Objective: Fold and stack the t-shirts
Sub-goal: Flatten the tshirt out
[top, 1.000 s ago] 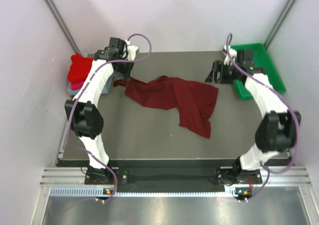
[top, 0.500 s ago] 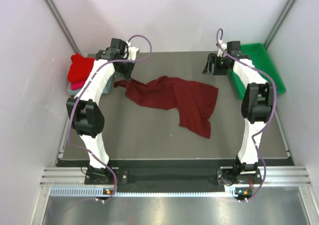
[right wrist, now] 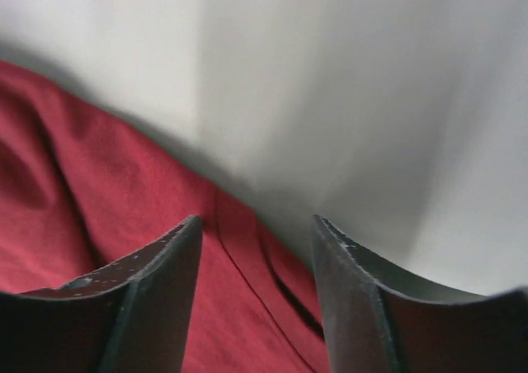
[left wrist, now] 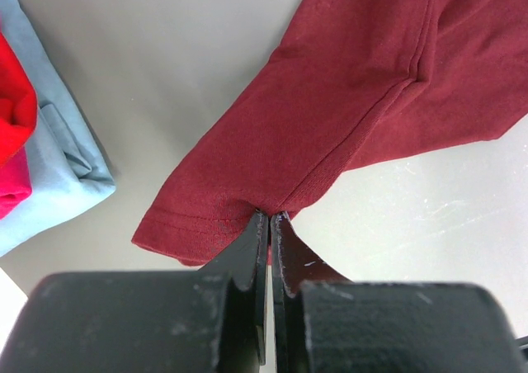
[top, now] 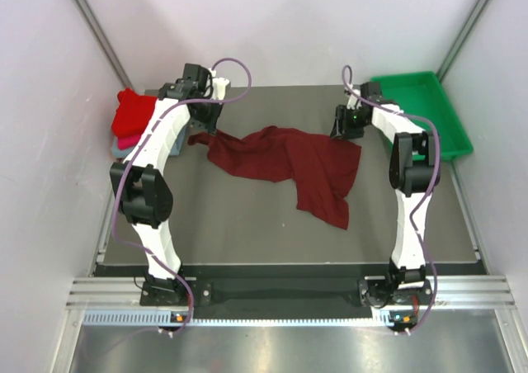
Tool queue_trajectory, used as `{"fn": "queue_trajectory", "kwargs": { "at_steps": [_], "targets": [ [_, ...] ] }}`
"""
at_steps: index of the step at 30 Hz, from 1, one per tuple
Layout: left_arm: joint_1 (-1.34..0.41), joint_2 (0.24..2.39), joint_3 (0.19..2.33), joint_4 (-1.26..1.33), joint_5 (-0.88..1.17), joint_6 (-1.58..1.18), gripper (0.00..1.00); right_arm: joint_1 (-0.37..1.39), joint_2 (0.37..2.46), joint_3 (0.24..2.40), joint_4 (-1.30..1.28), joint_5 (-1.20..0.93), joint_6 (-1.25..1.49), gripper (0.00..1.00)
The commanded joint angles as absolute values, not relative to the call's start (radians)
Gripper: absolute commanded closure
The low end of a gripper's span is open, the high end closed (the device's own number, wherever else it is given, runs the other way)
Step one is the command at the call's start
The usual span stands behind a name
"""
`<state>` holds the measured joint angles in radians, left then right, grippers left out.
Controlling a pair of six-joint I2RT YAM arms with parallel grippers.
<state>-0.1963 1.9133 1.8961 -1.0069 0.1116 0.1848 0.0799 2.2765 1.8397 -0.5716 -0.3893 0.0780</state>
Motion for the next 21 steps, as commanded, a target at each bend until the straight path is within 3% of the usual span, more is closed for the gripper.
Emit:
{"fn": "queue_trajectory", "kwargs": {
  "at_steps": [1, 5, 6, 9, 16, 21],
  "targets": [
    [-0.193, 1.902, 1.898, -1.005, 0.100, 0.179, 1.00, 0.118, 2.299, 1.842, -0.578, -0.393, 0.067, 0.48],
    [-0.193, 1.901, 1.893, -1.002, 0.091, 0.183, 1.00, 0.133, 2.321, 1.864, -0.580, -0.396, 0.072, 0.69],
    [-0.193, 1.901, 1.893, -1.002, 0.089, 0.183, 1.00, 0.135, 2.322, 1.868, -0.580, -0.394, 0.071, 0.81],
    [-0.193, 1.902, 1.894, -0.994, 0.084, 0.183, 1.00, 0.133, 2.321, 1.897, -0.581, -0.362, 0.071, 1.00],
    [-0.192, 1.951, 1.956, -0.977, 0.098, 0.172, 1.00, 0.109, 2.235, 2.106, -0.580, -0.273, 0.055, 1.00],
    [-0.186, 1.945, 1.980, -0.948, 0.135, 0.173, 1.00, 0.110, 2.076, 2.132, -0.598, -0.294, 0.015, 1.00]
  ]
}}
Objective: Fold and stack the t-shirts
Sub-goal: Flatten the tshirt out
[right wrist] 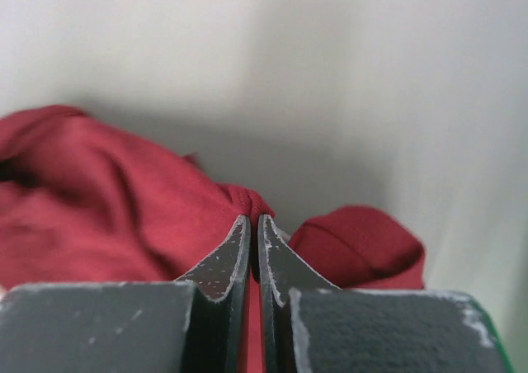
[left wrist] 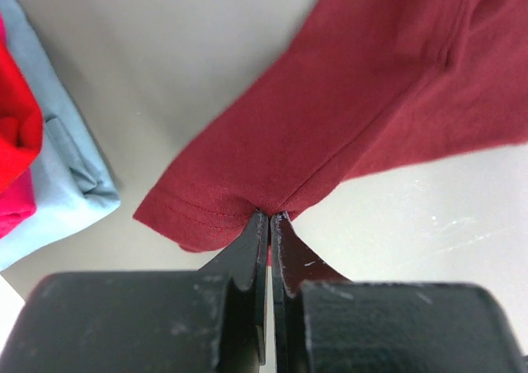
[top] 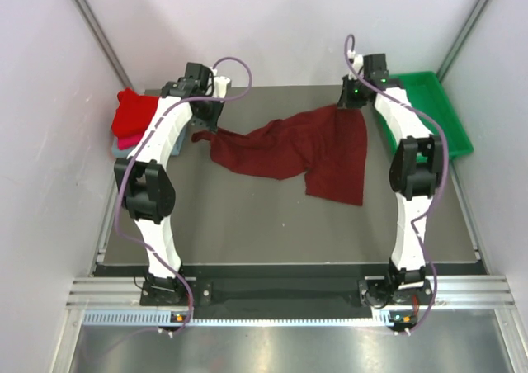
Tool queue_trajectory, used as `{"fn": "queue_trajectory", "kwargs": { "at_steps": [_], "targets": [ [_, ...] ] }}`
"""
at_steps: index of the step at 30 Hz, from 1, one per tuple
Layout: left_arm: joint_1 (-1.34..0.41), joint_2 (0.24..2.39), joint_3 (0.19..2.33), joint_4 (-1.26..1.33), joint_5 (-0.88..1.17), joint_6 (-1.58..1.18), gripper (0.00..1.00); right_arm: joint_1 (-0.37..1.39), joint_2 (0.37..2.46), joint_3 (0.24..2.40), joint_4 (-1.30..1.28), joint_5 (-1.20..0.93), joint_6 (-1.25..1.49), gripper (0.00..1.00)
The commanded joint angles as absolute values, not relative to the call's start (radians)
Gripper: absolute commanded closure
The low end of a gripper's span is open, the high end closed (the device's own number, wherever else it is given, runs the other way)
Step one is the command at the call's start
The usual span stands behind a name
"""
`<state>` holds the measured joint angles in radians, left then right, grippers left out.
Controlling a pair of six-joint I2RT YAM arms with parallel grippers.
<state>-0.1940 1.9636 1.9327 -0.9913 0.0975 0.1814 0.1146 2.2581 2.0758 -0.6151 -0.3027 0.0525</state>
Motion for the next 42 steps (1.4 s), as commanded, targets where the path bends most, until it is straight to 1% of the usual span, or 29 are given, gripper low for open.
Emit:
{"fn": "queue_trajectory", "kwargs": {
  "at_steps": [1, 3, 4, 5, 6, 7, 9, 10, 11, 13, 14, 15, 16, 17, 18, 19, 22, 25, 30, 37, 42],
  "targets": [
    [-0.187, 1.942, 1.979, -0.948, 0.167, 0.176, 1.00, 0.120, 2.004, 2.082, -0.629, -0.302, 0.009, 1.00],
    [-0.186, 1.921, 1.971, -0.945, 0.193, 0.181, 1.00, 0.141, 1.913, 1.969, -0.652, -0.325, 0.023, 1.00],
    [-0.186, 1.914, 1.965, -0.934, 0.210, 0.179, 1.00, 0.152, 1.810, 1.813, -0.672, -0.337, 0.035, 1.00],
    [-0.186, 1.905, 1.954, -0.930, 0.215, 0.181, 1.00, 0.166, 1.757, 1.730, -0.683, -0.356, 0.046, 1.00],
    [-0.186, 1.890, 1.947, -0.924, 0.221, 0.183, 1.00, 0.208, 1.703, 1.645, -0.696, -0.360, 0.052, 1.00],
    [-0.186, 1.884, 1.941, -0.916, 0.222, 0.187, 1.00, 0.237, 1.606, 1.490, -0.727, -0.362, 0.048, 1.00],
    [-0.186, 1.873, 1.924, -0.913, 0.229, 0.192, 1.00, 0.337, 1.528, 1.352, -0.756, -0.356, 0.047, 1.00],
    [-0.186, 1.871, 1.922, -0.914, 0.230, 0.193, 1.00, 0.368, 1.475, 1.228, -0.767, -0.363, 0.051, 1.00],
    [-0.186, 1.871, 1.919, -0.914, 0.235, 0.192, 1.00, 0.391, 1.454, 1.174, -0.767, -0.397, 0.061, 0.87],
    [-0.186, 1.876, 1.919, -0.916, 0.238, 0.190, 1.00, 0.425, 1.439, 1.087, -0.753, -0.431, 0.074, 0.58],
    [-0.186, 1.882, 1.927, -0.917, 0.236, 0.190, 1.00, 0.416, 1.448, 1.091, -0.747, -0.436, 0.077, 0.39],
    [-0.186, 1.885, 1.933, -0.920, 0.236, 0.186, 1.00, 0.404, 1.480, 1.110, -0.730, -0.422, 0.074, 0.34],
    [-0.186, 1.888, 1.939, -0.923, 0.236, 0.186, 1.00, 0.385, 1.505, 1.183, -0.717, -0.408, 0.074, 0.29],
    [-0.186, 1.893, 1.950, -0.928, 0.235, 0.186, 1.00, 0.336, 1.531, 1.228, -0.703, -0.407, 0.078, 0.25],
    [-0.186, 1.894, 1.951, -0.928, 0.232, 0.184, 1.00, 0.315, 1.561, 1.279, -0.692, -0.403, 0.083, 0.24],
    [-0.186, 1.896, 1.951, -0.928, 0.230, 0.180, 1.00, 0.295, 1.625, 1.373, -0.681, -0.399, 0.083, 0.24],
    [-0.186, 1.898, 1.948, -0.928, 0.227, 0.167, 1.00, 0.244, 1.739, 1.515, -0.672, -0.361, 0.072, 0.24],
    [-0.186, 1.901, 1.948, -0.934, 0.218, 0.158, 1.00, 0.213, 1.822, 1.581, -0.660, -0.353, 0.061, 0.26],
    [-0.186, 1.898, 1.950, -0.940, 0.203, 0.153, 1.00, 0.198, 1.897, 1.583, -0.617, -0.359, 0.061, 0.28],
    [-0.186, 1.905, 1.954, -0.946, 0.183, 0.153, 1.00, 0.184, 2.000, 1.681, -0.618, -0.342, 0.020, 0.35],
    [-0.184, 1.914, 1.951, -0.942, 0.183, 0.147, 1.00, 0.167, 2.039, 1.703, -0.627, -0.267, -0.055, 0.41]
  ]
}}
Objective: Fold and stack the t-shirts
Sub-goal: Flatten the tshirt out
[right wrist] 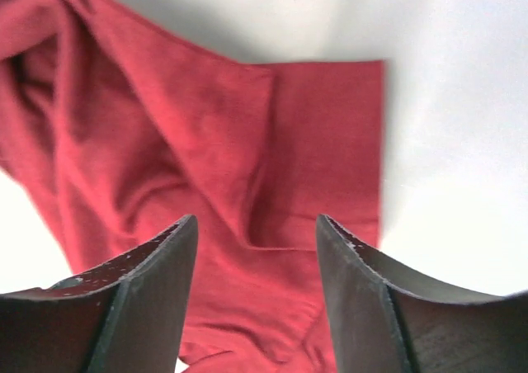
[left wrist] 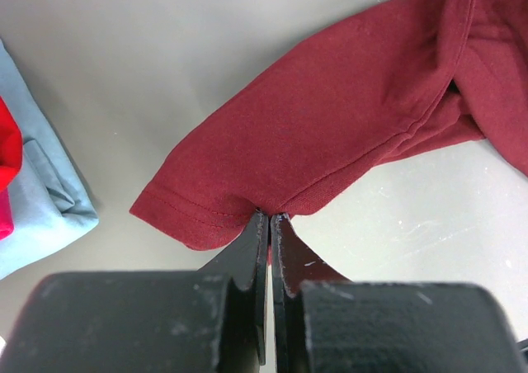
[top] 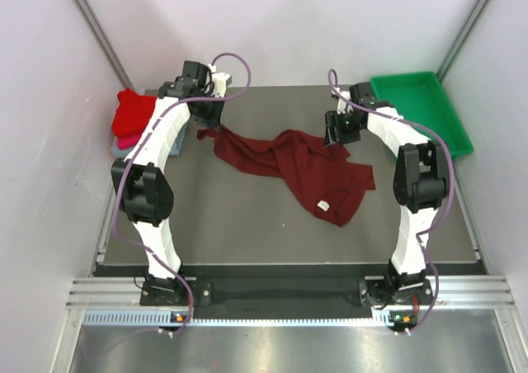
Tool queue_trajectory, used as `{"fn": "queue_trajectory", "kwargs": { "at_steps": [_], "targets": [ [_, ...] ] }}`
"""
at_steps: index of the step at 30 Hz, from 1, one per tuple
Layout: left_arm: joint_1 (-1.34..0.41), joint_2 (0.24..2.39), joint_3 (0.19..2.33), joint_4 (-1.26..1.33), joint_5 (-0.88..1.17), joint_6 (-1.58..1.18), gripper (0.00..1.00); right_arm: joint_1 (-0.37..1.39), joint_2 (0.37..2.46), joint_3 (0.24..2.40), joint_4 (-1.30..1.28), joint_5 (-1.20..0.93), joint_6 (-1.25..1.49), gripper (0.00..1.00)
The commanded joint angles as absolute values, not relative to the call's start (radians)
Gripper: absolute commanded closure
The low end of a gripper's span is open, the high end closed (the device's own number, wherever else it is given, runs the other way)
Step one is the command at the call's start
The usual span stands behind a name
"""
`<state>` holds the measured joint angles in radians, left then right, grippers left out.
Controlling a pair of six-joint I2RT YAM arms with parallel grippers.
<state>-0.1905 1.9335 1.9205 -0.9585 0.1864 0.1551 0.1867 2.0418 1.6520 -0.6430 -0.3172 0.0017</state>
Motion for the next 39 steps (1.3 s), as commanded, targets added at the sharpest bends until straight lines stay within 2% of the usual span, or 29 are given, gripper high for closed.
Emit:
{"fn": "queue_trajectory", "kwargs": {
  "at_steps": [1, 5, 19, 27, 39],
  "targets": [
    [-0.184, 1.914, 1.951, -0.942, 0.183, 0.147, 1.00, 0.163, 2.036, 1.697, -0.624, -0.243, -0.052, 0.41],
    [-0.184, 1.921, 1.953, -0.942, 0.181, 0.149, 1.00, 0.127, 2.025, 1.672, -0.618, -0.241, -0.037, 0.45],
    [-0.186, 1.931, 1.965, -0.950, 0.186, 0.137, 1.00, 0.061, 2.029, 1.565, -0.604, -0.370, 0.052, 0.48],
    [-0.186, 1.914, 1.939, -0.951, 0.155, 0.147, 1.00, 0.051, 2.077, 1.575, -0.594, -0.420, 0.072, 0.55],
    [-0.186, 1.934, 1.950, -0.950, 0.152, 0.147, 1.00, 0.014, 2.100, 1.600, -0.595, -0.385, 0.061, 0.53]
  ]
}}
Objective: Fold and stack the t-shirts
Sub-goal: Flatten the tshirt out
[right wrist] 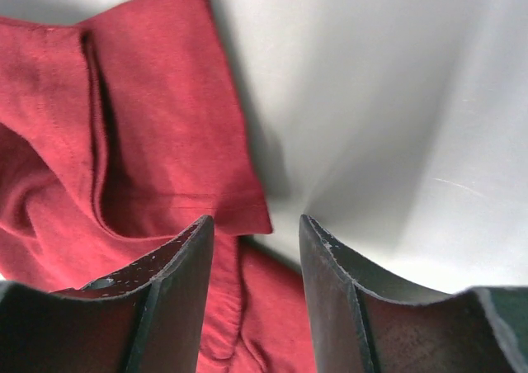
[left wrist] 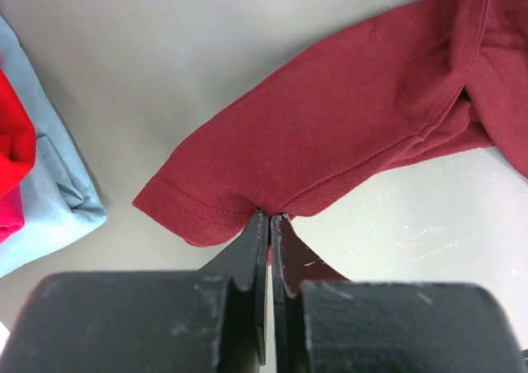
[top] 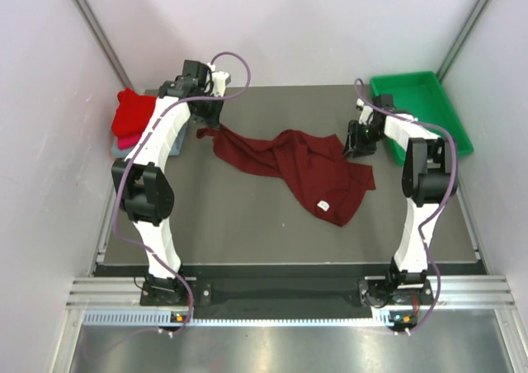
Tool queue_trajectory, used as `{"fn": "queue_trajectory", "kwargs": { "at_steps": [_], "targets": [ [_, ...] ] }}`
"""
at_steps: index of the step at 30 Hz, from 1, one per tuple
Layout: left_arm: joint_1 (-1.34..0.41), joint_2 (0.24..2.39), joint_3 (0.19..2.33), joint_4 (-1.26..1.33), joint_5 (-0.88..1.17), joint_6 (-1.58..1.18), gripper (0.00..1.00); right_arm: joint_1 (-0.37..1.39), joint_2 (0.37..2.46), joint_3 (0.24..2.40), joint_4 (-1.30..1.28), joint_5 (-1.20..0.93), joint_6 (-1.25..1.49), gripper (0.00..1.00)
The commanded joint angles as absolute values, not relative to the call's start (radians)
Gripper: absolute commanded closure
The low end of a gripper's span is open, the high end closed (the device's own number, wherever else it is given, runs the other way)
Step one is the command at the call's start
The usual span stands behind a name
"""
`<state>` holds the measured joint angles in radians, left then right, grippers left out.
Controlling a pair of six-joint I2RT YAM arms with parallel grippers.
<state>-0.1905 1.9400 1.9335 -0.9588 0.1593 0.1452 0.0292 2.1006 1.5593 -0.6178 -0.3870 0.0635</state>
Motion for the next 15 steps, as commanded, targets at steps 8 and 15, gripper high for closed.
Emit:
{"fn": "queue_trajectory", "kwargs": {
  "at_steps": [8, 15],
  "targets": [
    [-0.190, 1.945, 1.965, -0.950, 0.149, 0.146, 1.00, 0.014, 2.123, 1.609, -0.588, -0.408, 0.063, 0.72],
    [-0.192, 1.940, 1.954, -0.950, 0.140, 0.152, 1.00, 0.020, 2.138, 1.634, -0.584, -0.419, 0.055, 0.98]
  ]
}}
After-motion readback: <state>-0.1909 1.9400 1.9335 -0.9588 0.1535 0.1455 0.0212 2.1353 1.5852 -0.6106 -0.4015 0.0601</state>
